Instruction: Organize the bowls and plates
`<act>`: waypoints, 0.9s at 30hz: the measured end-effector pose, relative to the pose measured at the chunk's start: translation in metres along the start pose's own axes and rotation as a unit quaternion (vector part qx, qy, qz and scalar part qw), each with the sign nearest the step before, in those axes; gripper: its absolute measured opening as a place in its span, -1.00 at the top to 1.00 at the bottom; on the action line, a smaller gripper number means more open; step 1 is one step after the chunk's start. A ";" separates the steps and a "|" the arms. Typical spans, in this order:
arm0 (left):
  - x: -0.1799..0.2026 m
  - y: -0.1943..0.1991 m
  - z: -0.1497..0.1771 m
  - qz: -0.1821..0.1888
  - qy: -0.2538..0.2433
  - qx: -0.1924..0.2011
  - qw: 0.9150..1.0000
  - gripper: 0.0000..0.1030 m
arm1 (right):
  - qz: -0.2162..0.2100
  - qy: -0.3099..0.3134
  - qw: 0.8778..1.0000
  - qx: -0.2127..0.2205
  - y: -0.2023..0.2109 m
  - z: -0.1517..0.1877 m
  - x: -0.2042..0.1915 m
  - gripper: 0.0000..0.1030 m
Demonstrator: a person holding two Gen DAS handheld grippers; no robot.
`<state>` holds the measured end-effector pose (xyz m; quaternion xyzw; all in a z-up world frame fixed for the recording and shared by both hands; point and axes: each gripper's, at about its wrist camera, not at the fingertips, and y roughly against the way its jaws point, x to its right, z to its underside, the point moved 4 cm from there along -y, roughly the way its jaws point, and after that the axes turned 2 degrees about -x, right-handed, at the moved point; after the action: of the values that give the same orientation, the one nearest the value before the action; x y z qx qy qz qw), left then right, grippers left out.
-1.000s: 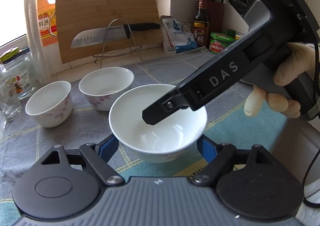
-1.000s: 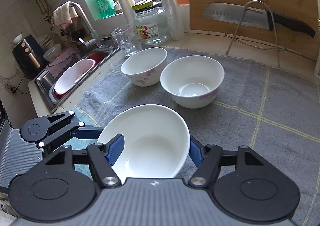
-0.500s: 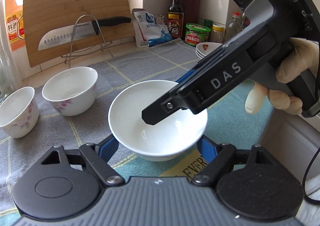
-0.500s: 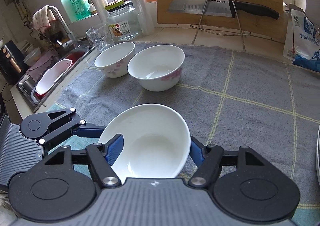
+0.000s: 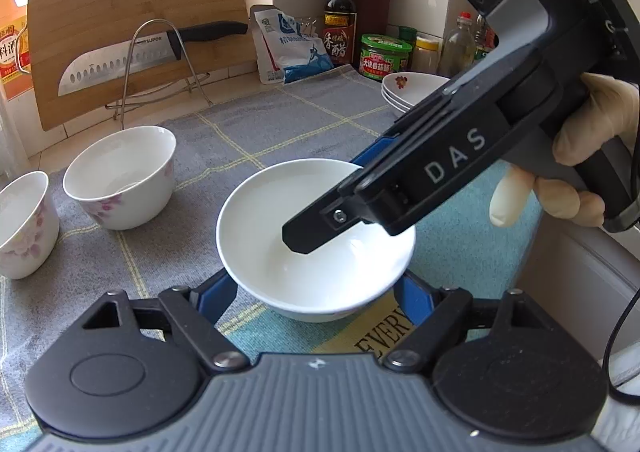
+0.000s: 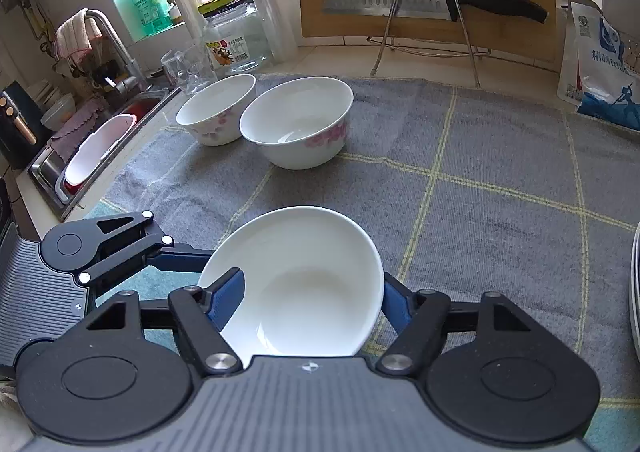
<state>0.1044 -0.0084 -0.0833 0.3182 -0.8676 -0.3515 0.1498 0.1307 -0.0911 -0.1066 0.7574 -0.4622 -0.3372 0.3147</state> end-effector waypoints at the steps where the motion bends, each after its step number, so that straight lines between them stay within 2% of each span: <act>1: 0.000 0.000 0.000 0.001 0.000 0.000 1.000 -0.64 | -0.001 -0.001 1.000 -0.001 0.000 0.001 0.001 -0.51; 4: 0.000 0.000 0.000 0.003 -0.002 0.002 1.000 -0.67 | -0.007 -0.001 1.000 -0.002 -0.002 0.001 0.001 -0.62; 6: 0.001 0.001 -0.001 0.015 0.001 0.006 1.000 -0.87 | -0.008 0.002 1.000 -0.001 -0.003 0.001 -0.001 -0.84; 8: 0.001 0.003 -0.001 0.019 0.003 0.013 1.000 -0.93 | -0.008 0.009 1.000 0.005 -0.002 0.000 -0.005 -0.99; 18: -0.012 0.025 0.008 0.002 0.022 0.013 1.000 -0.94 | 0.016 0.046 0.999 0.012 0.004 -0.010 -0.014 -1.00; 27: -0.060 0.044 0.001 -0.078 0.058 0.048 0.994 -0.96 | 0.037 0.105 0.994 0.017 0.008 -0.039 -0.023 -1.00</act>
<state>0.1292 0.0561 -0.0551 0.4118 -0.8456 -0.3015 0.1564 0.1500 -0.0663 -0.0726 0.7761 -0.4604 -0.2359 0.3606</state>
